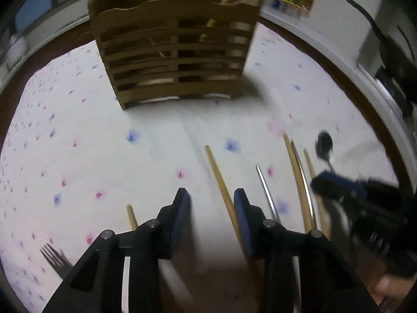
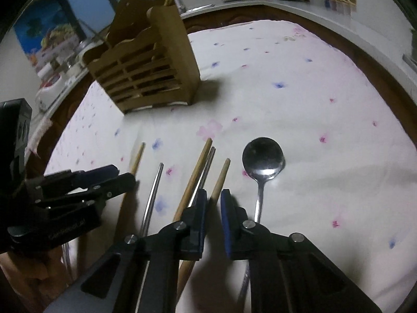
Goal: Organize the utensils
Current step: 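Grasp a wooden chopstick with left tool while right tool grasps another, lift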
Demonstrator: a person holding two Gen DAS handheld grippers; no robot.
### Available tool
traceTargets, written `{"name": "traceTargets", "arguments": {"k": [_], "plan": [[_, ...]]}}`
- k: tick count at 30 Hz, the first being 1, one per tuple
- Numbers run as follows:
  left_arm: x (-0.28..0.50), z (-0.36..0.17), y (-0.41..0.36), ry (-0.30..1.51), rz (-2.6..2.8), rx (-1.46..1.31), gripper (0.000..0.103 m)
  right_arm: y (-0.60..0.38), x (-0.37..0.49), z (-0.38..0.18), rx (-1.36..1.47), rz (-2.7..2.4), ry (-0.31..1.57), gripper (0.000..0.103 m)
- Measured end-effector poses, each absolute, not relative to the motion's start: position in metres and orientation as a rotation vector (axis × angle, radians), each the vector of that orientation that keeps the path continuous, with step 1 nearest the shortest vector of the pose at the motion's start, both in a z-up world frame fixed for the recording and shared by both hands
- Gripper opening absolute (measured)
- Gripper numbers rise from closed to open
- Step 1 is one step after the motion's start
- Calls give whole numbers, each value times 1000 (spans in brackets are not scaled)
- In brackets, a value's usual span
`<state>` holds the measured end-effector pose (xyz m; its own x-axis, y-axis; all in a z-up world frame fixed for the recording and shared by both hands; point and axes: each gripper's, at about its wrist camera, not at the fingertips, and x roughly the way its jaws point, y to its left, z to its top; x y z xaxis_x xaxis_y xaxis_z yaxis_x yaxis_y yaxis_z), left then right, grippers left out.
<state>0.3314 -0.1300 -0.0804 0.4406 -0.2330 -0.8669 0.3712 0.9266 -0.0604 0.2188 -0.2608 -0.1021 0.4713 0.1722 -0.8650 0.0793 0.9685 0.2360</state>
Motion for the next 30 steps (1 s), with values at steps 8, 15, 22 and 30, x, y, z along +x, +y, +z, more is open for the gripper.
{"name": "traceTargets", "arguments": {"k": [8,15,22,30], "plan": [[327,-79,-115,1095,-411,117,29,-262,222,-102,261,49,1107,14],[336,-79,-128,1091,-353,155,29,-254,232,-104,237,31,1112,15],[327,-79,-140,1061,-336,189,8,-262,228,-105,313,54,1093,7],[305,-56,-112,1038,-398,19,4,-261,206,-69,383,111,1010,6]]}}
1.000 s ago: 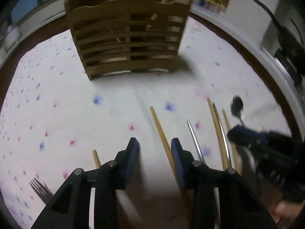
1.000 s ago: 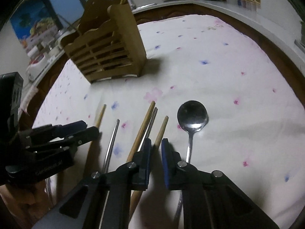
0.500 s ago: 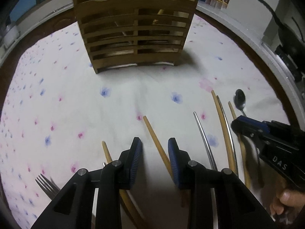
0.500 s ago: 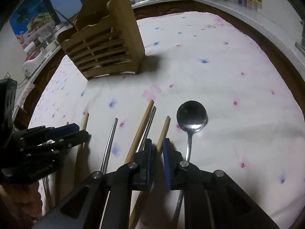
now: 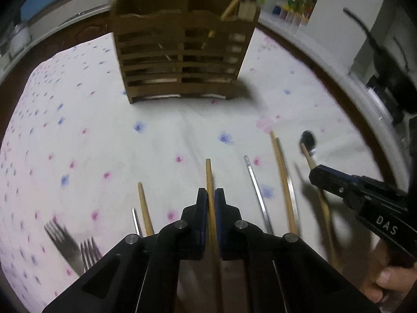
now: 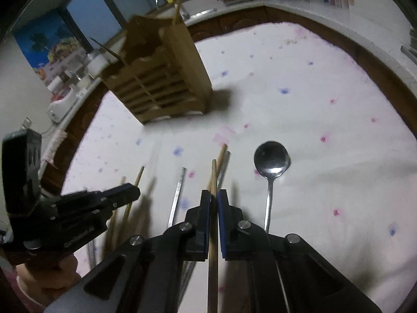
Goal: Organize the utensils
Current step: 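Grasp a wooden chopstick with left tool while right tool grasps another, lift, then carry both wooden chopsticks upright to the holder and lower them in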
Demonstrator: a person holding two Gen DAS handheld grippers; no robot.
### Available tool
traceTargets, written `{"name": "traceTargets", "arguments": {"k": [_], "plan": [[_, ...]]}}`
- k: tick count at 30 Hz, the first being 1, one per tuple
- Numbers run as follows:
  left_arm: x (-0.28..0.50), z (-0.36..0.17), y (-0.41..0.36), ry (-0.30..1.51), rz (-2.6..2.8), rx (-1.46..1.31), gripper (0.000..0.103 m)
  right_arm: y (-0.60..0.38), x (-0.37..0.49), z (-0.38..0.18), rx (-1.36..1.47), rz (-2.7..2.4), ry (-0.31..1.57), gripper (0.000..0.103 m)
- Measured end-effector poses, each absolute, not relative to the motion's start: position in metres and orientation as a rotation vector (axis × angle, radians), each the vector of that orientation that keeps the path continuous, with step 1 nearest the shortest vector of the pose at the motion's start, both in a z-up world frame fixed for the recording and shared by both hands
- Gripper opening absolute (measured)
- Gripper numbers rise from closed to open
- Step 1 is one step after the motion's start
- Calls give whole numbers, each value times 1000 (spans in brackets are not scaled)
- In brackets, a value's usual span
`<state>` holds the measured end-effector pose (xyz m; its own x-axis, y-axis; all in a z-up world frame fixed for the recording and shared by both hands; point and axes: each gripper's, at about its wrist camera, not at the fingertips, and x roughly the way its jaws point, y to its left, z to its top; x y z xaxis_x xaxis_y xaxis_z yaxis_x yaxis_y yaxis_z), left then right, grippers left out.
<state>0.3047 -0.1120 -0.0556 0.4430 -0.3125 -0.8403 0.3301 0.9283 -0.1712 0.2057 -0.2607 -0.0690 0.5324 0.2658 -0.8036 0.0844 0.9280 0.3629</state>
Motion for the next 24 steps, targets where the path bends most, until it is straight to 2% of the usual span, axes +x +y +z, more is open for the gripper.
{"name": "traceTargets", "arguments": {"k": [16,24], "plan": [[196,57,-12,726,-473,-194,4,-249,156,37,348,191,705,6],[145,81,27,592,-443,-239,4,-246,140,65,308,168,601,6]]}}
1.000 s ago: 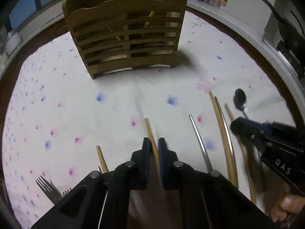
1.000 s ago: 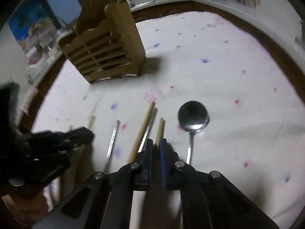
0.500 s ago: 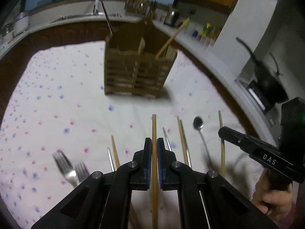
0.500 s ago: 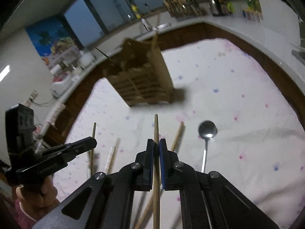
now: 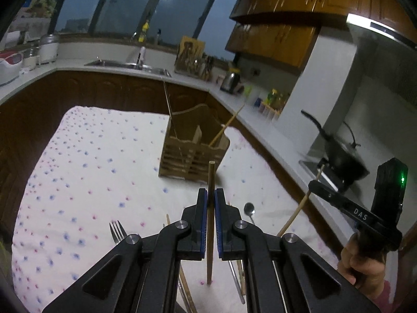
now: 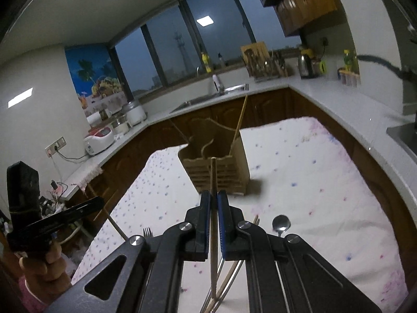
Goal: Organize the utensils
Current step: 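Carry both wooden chopsticks upright to the holder and lower them in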
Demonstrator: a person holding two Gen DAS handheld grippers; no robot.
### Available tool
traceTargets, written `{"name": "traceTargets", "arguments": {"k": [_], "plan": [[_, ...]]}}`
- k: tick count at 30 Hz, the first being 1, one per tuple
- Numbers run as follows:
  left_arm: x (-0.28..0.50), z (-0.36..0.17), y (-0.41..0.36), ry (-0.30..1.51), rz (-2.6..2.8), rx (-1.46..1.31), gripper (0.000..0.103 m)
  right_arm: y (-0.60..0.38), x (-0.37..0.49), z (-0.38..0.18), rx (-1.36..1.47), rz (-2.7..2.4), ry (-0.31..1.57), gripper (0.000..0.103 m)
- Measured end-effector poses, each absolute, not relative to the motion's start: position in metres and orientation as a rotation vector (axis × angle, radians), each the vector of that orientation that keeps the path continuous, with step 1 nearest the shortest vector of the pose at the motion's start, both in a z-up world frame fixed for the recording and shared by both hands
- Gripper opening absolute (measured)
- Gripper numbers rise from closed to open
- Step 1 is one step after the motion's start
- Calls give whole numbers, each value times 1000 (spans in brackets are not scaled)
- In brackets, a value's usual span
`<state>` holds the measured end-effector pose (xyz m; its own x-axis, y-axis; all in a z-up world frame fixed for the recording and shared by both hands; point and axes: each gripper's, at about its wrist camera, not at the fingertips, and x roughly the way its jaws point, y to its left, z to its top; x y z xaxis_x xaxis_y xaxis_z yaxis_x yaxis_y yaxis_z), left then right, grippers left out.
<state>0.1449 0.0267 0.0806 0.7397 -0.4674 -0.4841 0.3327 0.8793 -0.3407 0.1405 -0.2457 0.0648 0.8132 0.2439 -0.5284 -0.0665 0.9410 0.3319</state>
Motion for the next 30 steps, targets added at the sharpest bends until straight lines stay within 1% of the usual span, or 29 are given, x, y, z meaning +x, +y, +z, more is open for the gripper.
{"name": "traceTargets", "arguments": {"k": [7,20,30], "plan": [[128,85,32,551,-435,-252,4,-248,141,69,316,162,574,6],[163,87,37,509,-417,-283,3,-258,167,78,347,153,515,6],[208,108,42,430,-400,-300,3,-267,216,107,358,143,395,6]]}}
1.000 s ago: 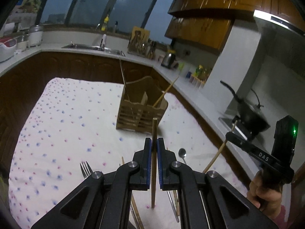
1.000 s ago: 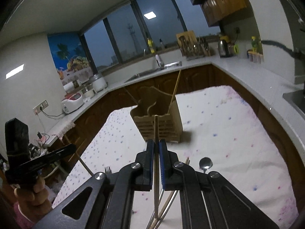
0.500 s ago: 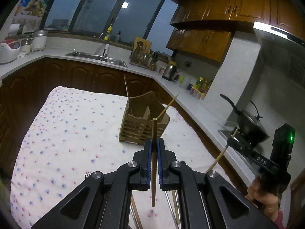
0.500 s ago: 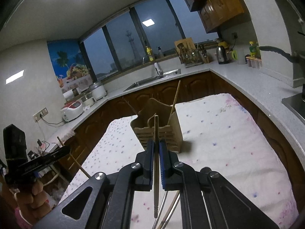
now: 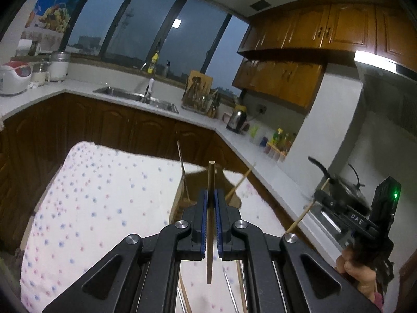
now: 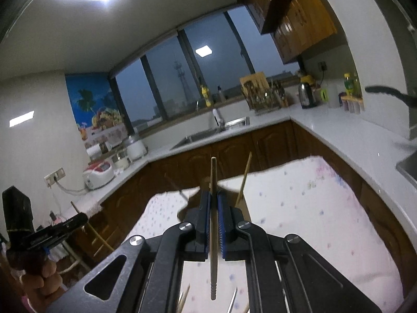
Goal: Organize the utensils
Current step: 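Carry both wooden chopsticks upright to the holder and lower them in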
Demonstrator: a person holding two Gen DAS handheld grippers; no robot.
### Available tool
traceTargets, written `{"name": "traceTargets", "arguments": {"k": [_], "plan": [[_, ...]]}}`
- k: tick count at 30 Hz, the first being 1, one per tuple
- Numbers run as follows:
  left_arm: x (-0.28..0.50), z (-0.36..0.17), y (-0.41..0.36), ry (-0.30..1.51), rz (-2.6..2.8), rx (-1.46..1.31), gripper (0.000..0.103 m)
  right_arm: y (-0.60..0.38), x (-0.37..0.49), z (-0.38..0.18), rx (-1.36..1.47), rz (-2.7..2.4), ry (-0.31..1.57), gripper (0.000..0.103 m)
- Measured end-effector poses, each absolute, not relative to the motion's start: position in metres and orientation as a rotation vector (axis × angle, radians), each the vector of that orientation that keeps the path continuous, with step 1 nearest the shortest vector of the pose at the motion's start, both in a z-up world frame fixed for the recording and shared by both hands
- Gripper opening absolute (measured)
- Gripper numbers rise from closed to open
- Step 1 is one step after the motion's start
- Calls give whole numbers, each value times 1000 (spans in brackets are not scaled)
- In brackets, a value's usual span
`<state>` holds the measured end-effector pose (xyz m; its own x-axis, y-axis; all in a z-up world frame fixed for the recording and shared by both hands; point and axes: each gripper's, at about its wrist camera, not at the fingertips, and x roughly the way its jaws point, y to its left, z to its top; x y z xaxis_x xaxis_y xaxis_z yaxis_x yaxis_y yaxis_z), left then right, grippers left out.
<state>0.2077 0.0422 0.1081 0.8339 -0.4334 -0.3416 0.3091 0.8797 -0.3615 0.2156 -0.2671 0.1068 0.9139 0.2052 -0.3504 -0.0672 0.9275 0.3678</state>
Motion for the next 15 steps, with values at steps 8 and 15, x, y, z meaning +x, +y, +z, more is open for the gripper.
{"name": "traceTargets", "arguments": {"k": [8,15], "plan": [[254,120,38,335,-389,-306,3,-278,263,129,363,117,288,6],[309,115,27,278,-375,-294,3,-287,301,130,372,90,244,6]]}}
